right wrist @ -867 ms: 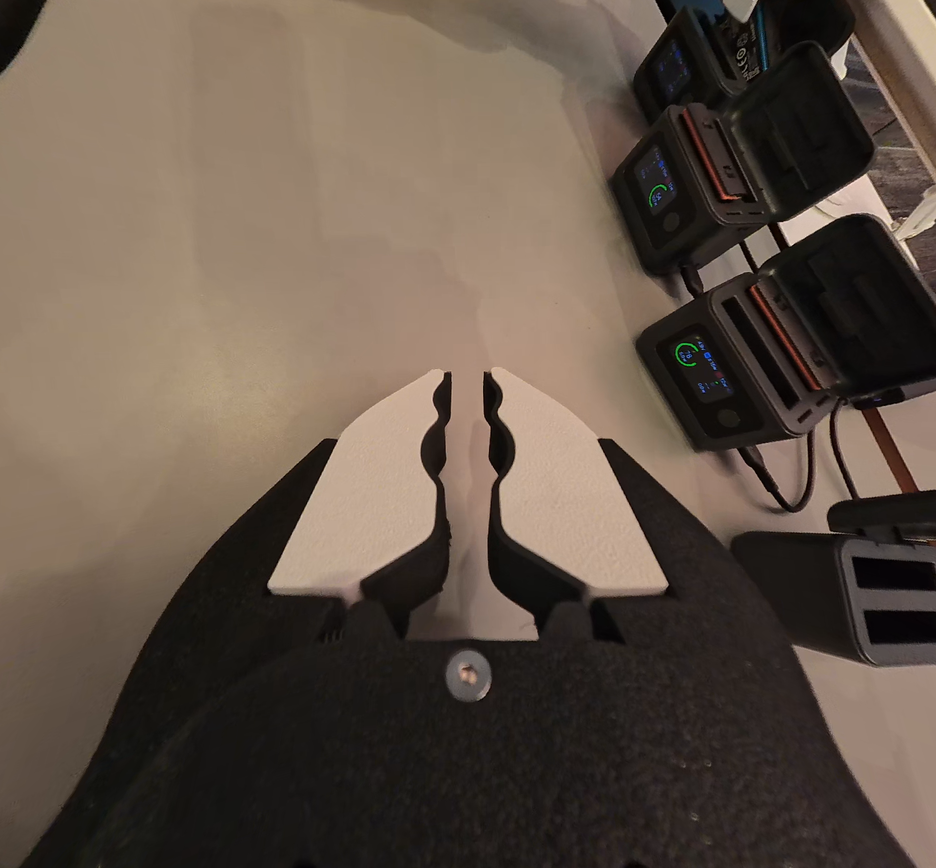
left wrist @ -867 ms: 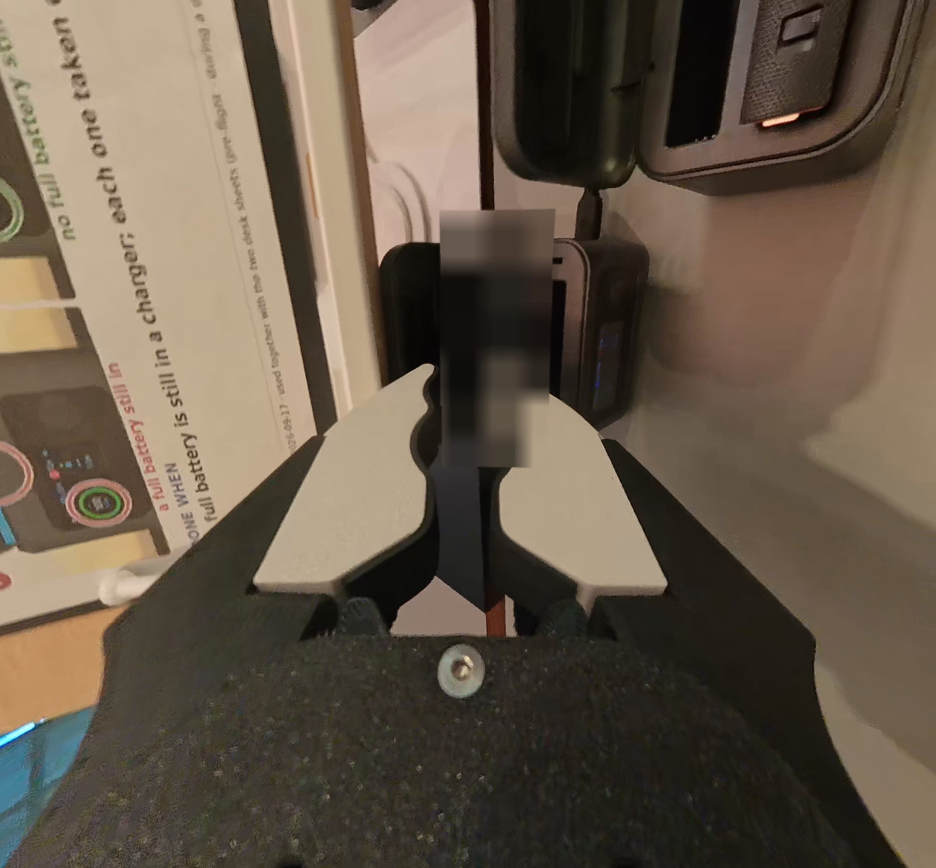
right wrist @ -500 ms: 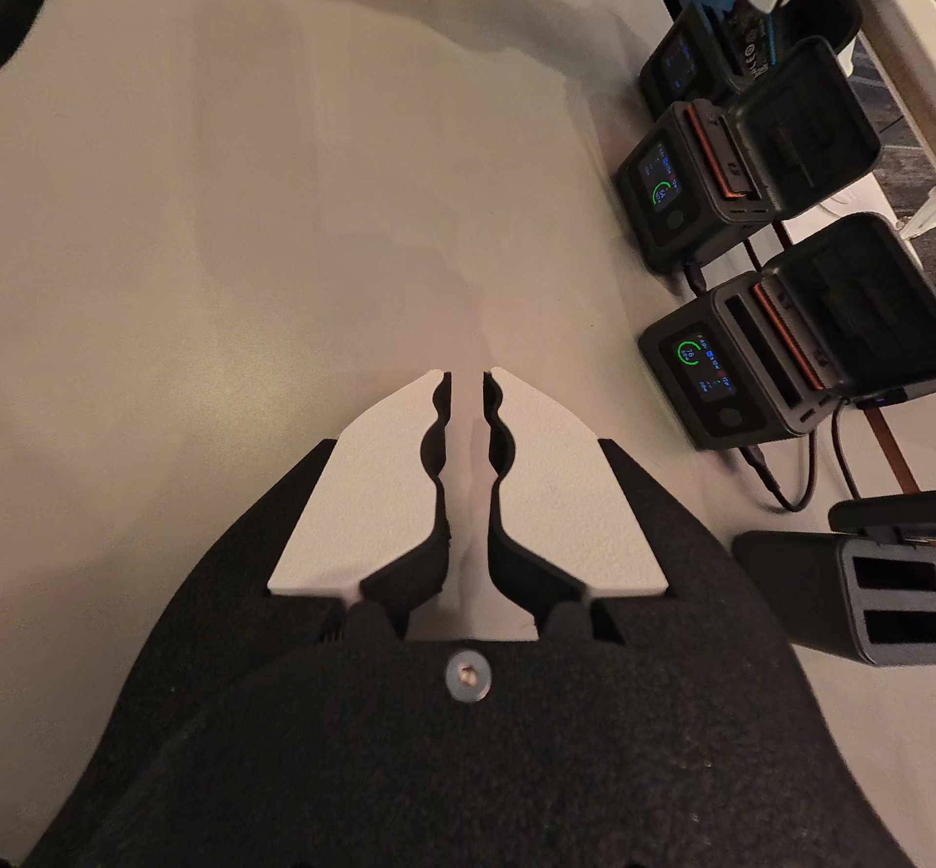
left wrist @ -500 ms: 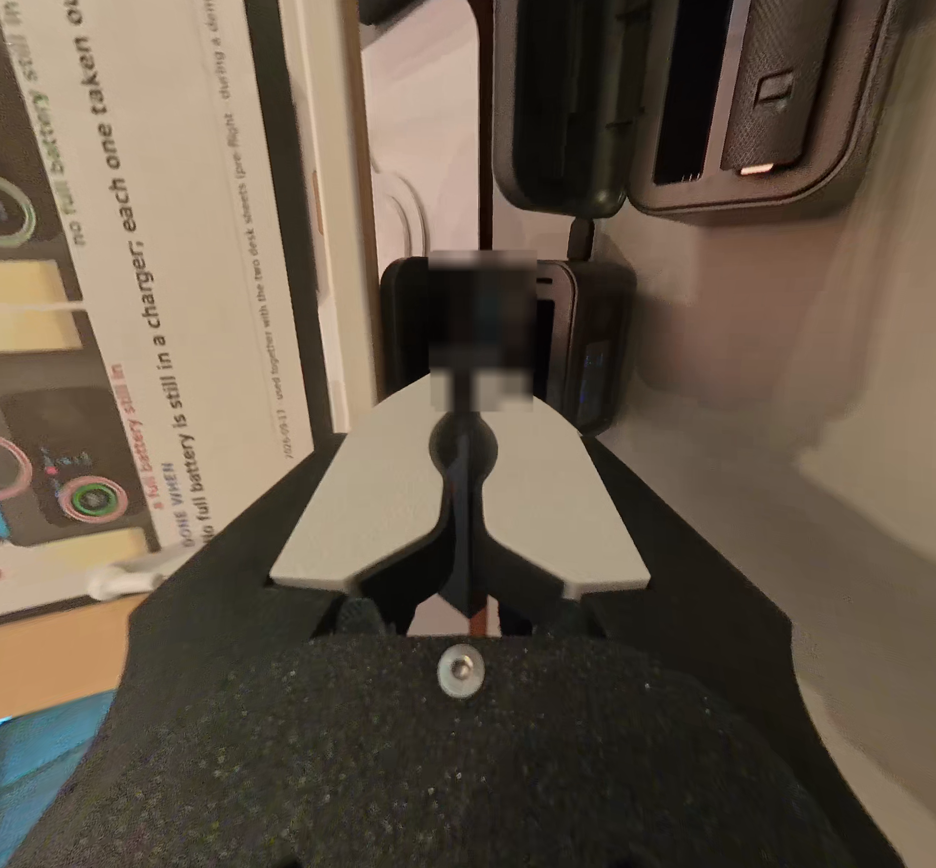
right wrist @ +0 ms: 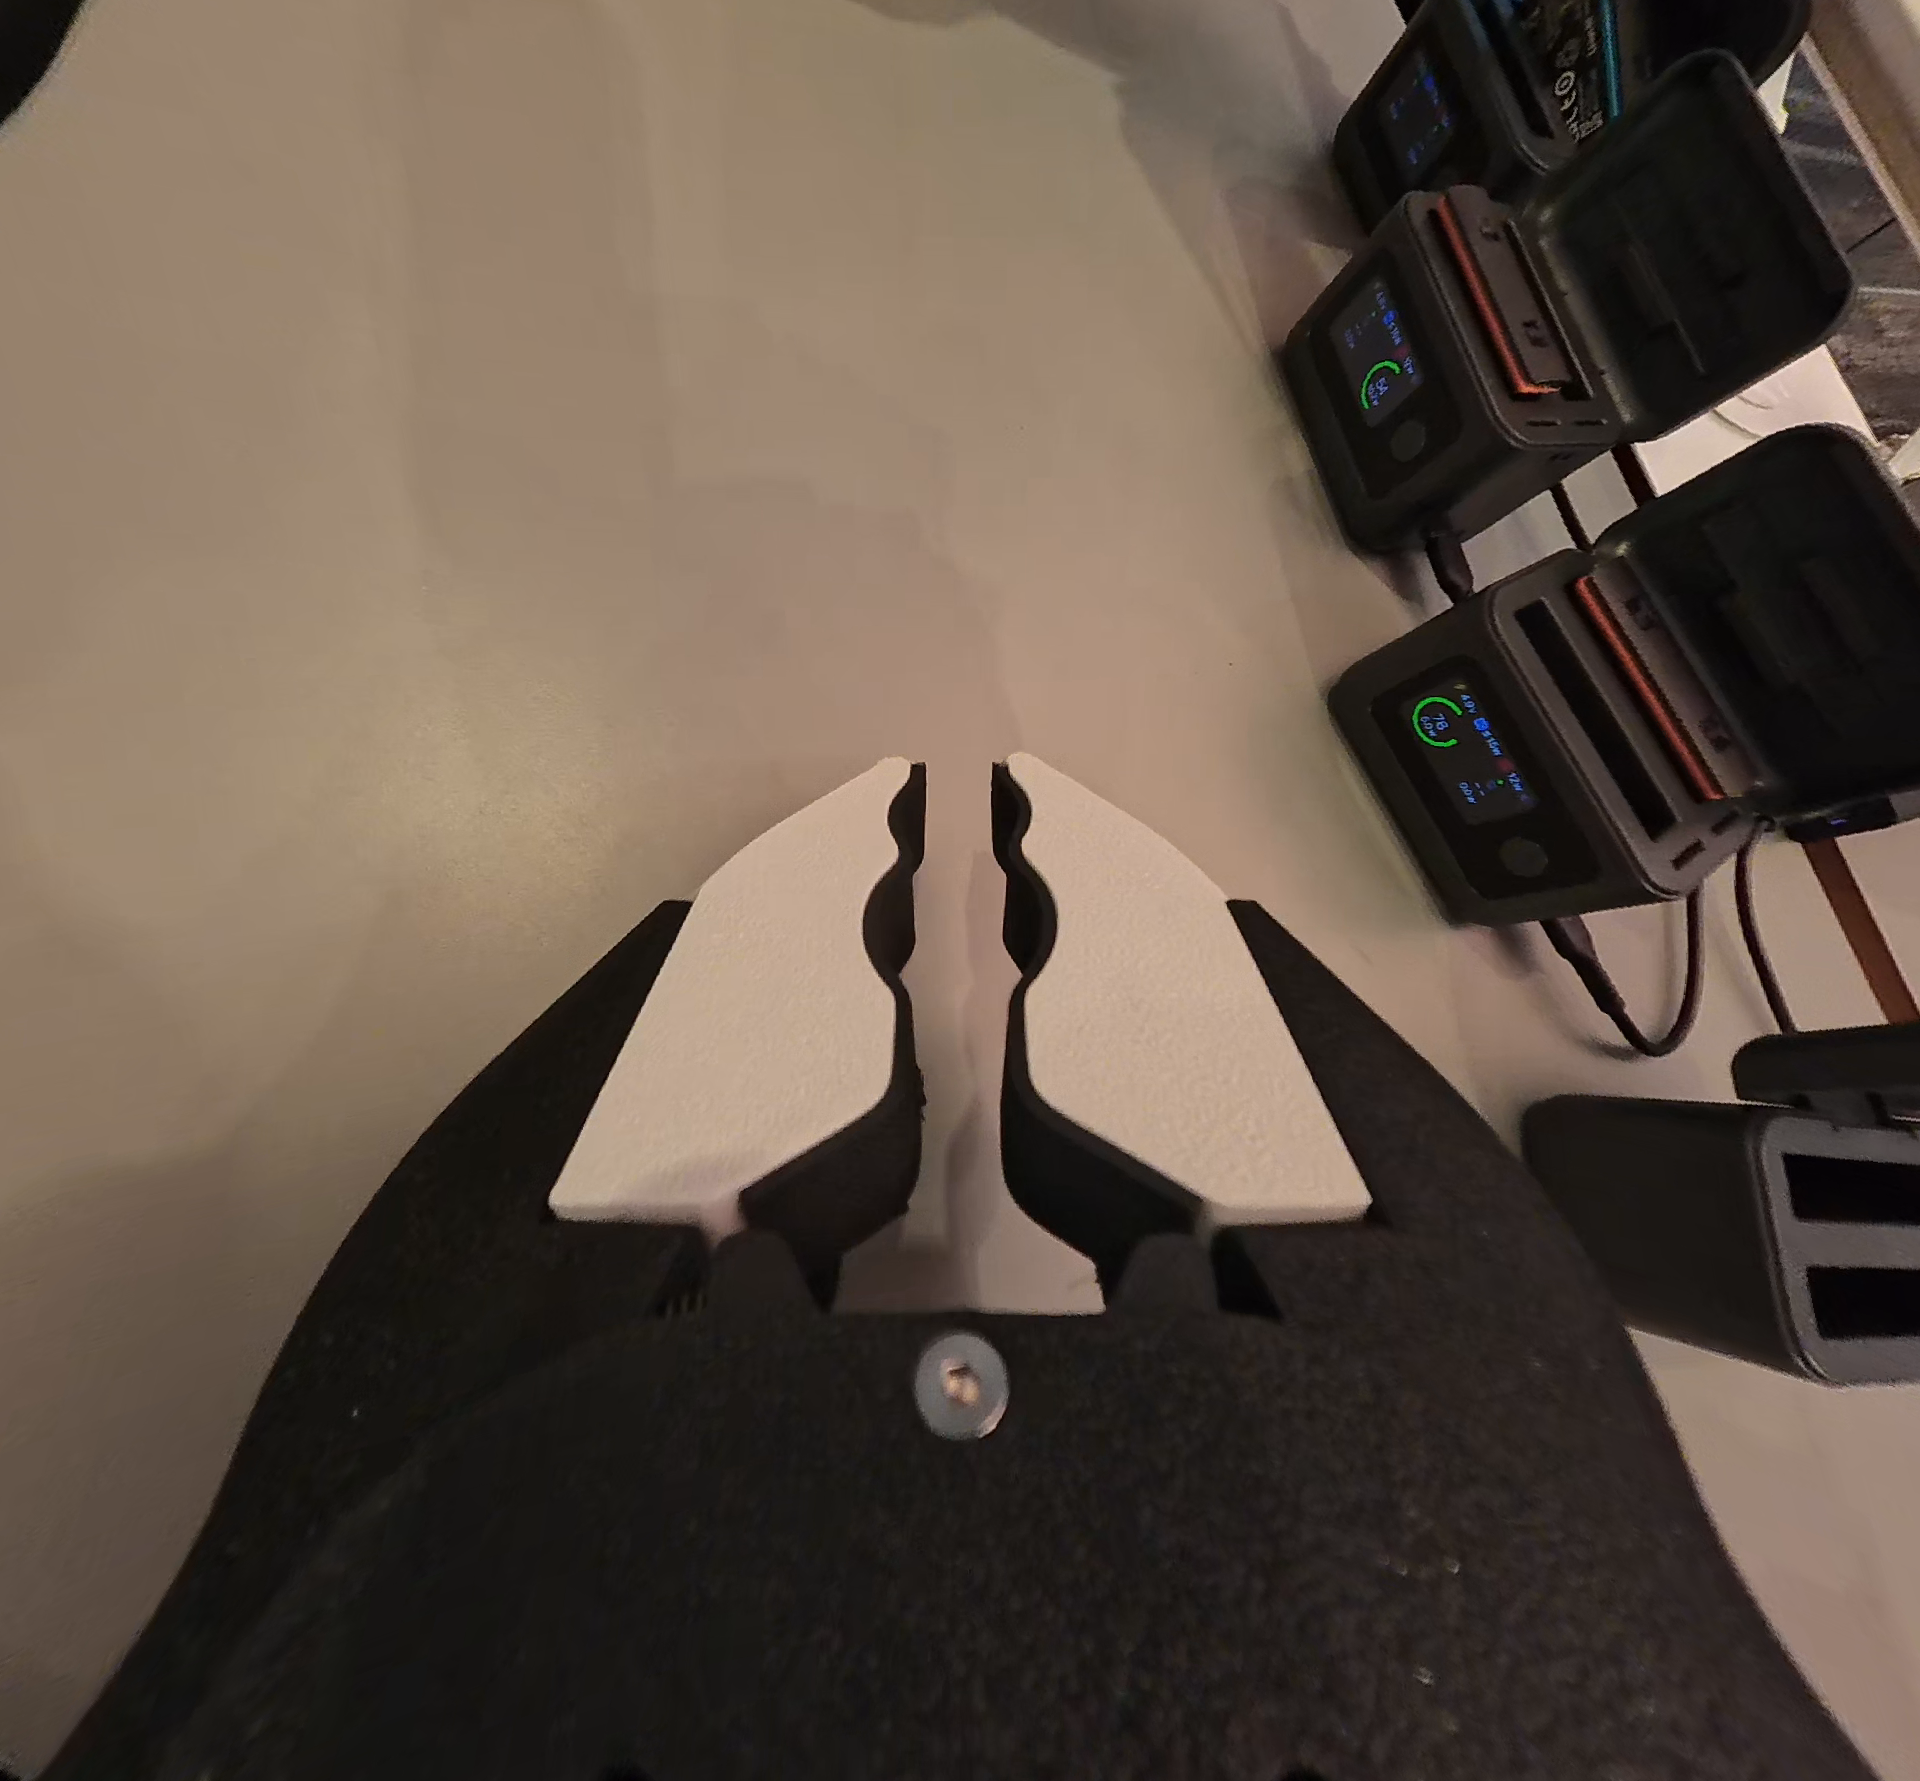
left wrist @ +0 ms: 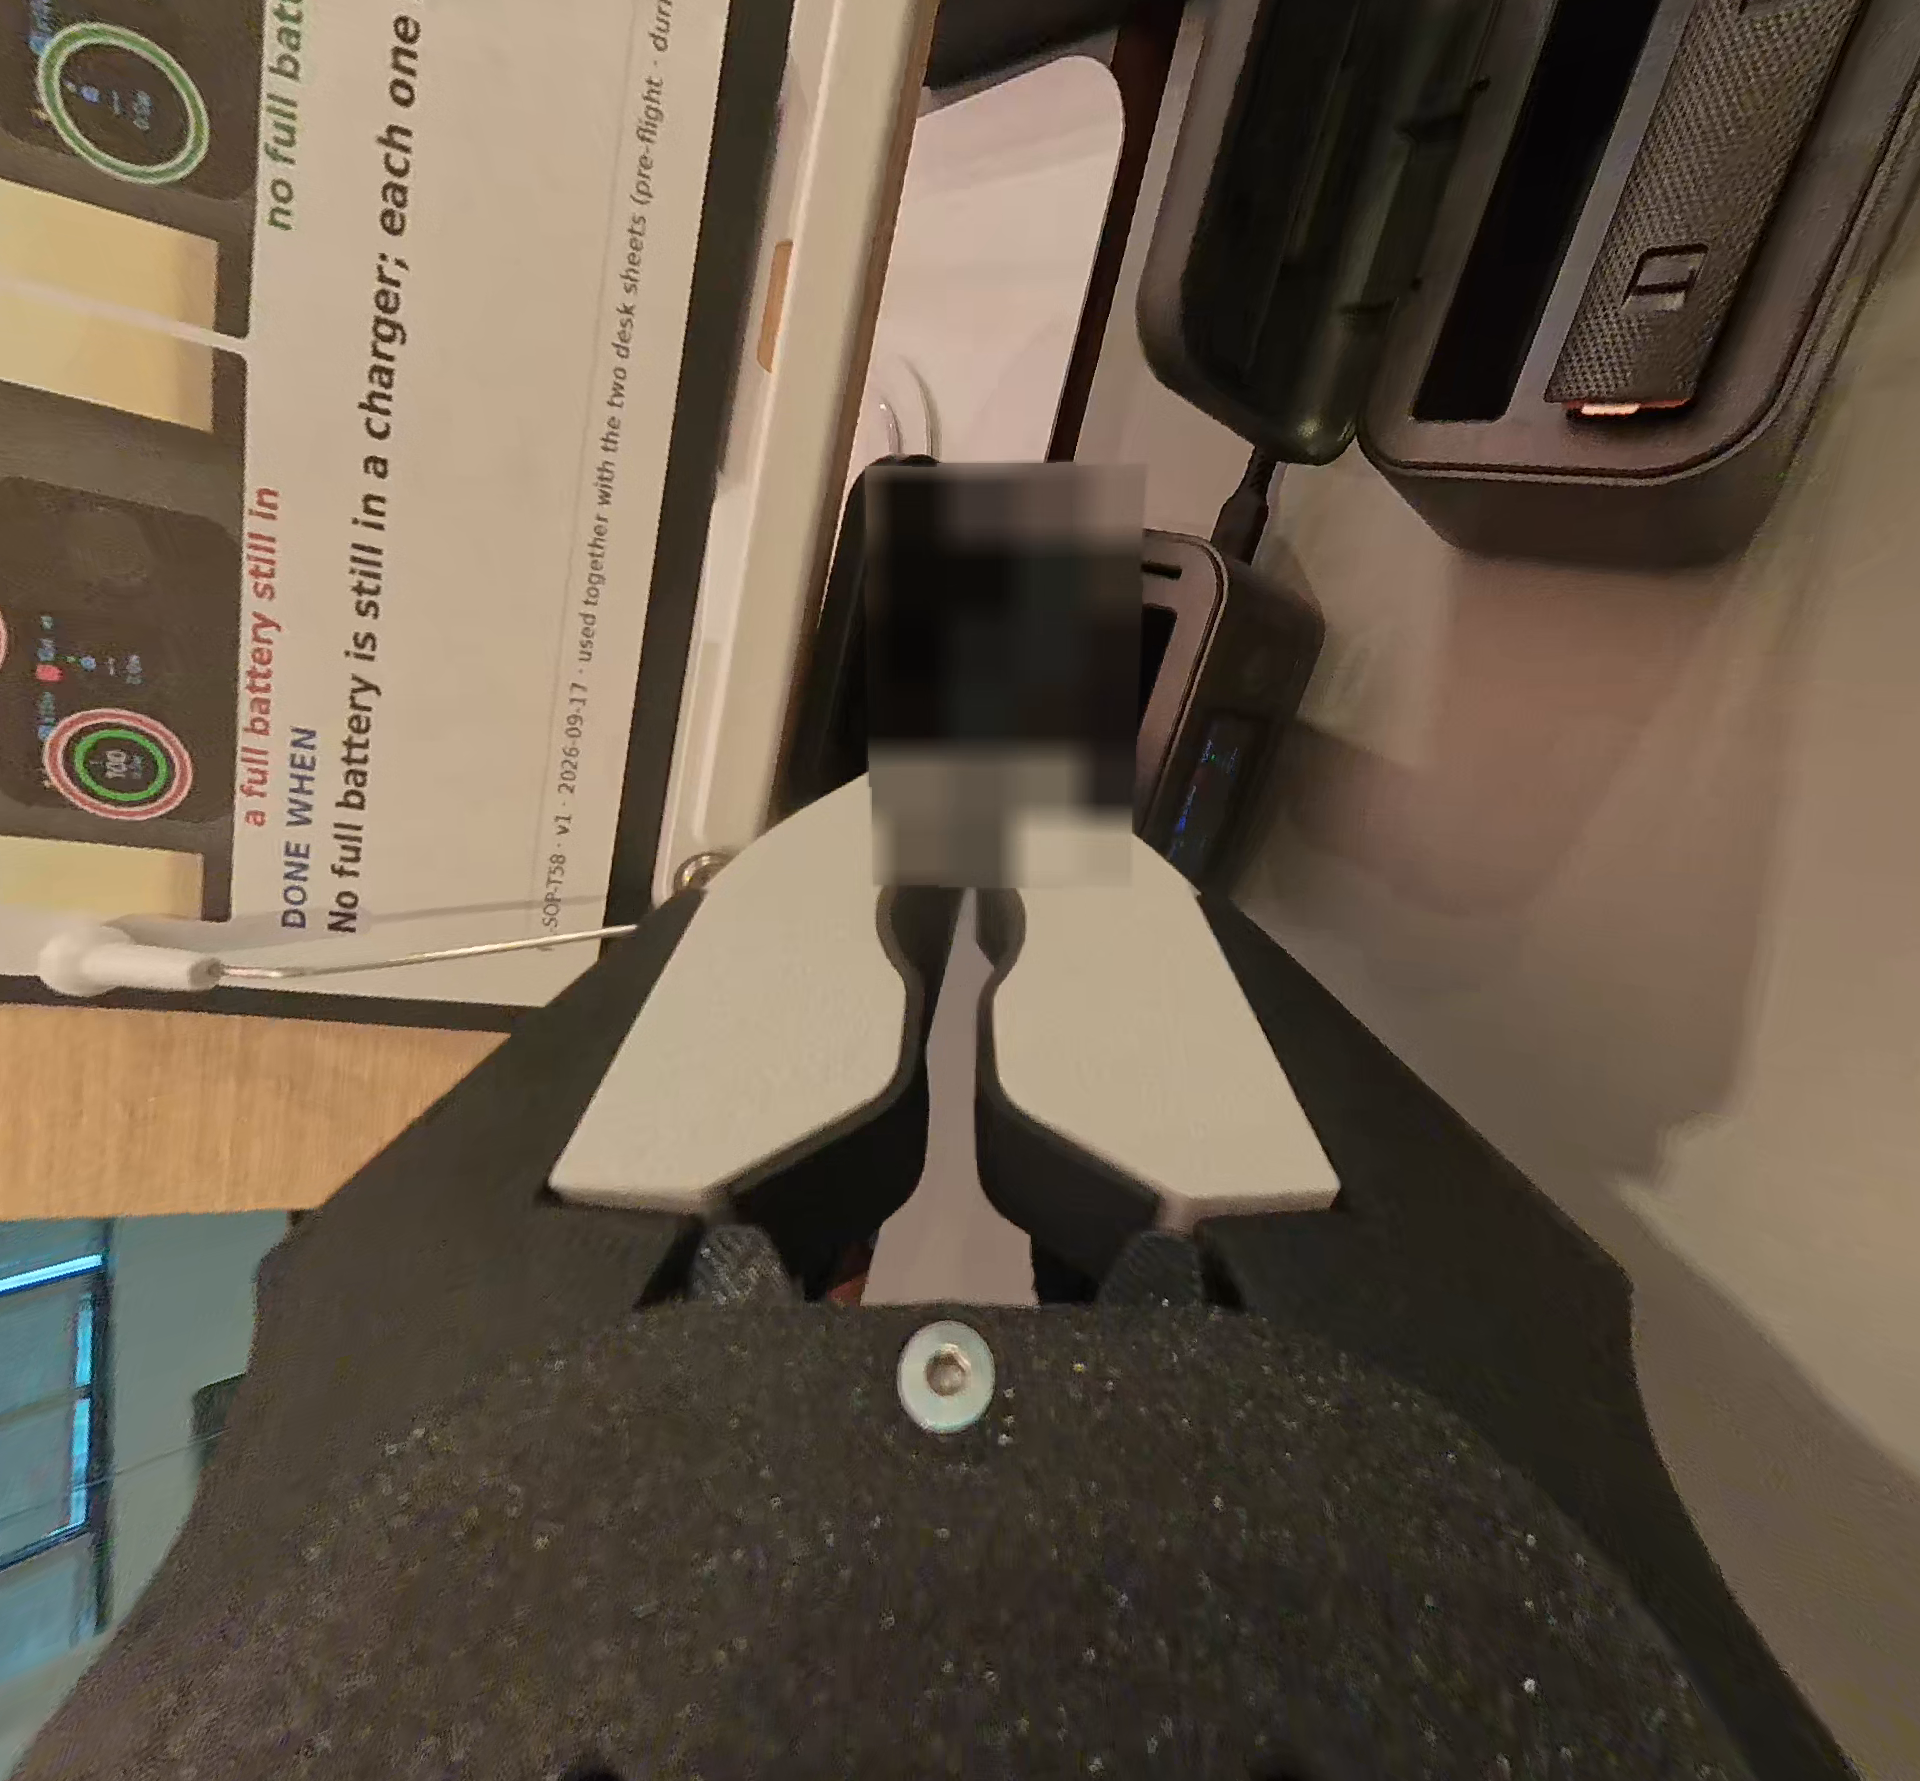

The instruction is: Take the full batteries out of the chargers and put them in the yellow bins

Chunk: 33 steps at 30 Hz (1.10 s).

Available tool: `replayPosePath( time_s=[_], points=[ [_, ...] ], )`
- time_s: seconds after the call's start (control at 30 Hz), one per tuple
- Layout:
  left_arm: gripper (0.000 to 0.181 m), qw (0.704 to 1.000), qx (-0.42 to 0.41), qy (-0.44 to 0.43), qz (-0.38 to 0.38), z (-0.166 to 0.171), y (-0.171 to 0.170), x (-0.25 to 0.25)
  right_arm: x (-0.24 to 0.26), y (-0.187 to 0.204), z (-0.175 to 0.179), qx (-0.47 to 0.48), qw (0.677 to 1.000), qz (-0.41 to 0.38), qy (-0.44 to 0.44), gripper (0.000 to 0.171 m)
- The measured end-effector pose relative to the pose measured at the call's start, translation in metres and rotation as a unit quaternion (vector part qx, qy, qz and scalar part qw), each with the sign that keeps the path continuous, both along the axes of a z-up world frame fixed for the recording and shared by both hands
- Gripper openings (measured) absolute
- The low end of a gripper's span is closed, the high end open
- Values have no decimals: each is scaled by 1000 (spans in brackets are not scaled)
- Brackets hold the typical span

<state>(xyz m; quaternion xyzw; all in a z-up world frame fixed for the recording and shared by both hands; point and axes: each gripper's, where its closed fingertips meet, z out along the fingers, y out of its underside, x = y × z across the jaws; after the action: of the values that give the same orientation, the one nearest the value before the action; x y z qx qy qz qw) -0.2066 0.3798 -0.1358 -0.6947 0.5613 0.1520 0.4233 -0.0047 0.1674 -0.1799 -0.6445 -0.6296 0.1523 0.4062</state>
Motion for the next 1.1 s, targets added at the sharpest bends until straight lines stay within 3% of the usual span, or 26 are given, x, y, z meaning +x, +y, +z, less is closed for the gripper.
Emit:
replayPosePath(
  time_s=[0.03,0.17,0.27,0.37,0.53,0.63,0.73,1.1],
  points=[
    [7,1000,-7,-17,3,1,-2,1,0,0,0,0,1000,0,-1,11],
    [17,988,-57,-145,12,7,-14,2,1,0,0,-1,1000,0,0,11],
    [40,966,-134,-217,34,-3,-24,-10,0,0,-1,-2,1000,0,0,11],
    [71,951,-197,-229,72,-31,-26,-24,-2,-2,-3,-4,1000,4,-3,11],
    [88,940,-227,-242,78,-61,-9,-14,-2,-4,-7,-5,1000,9,-13,11],
    [87,930,-233,-277,63,-66,0,-1,-1,-3,-5,-5,1000,6,-10,11],
    [70,924,-225,-307,43,-62,1,12,1,-1,-5,-6,1000,3,-9,11],
    [59,932,-218,-291,10,-60,-55,18,-4,-7,-3,-2,1000,15,-11,11]
  ],
)
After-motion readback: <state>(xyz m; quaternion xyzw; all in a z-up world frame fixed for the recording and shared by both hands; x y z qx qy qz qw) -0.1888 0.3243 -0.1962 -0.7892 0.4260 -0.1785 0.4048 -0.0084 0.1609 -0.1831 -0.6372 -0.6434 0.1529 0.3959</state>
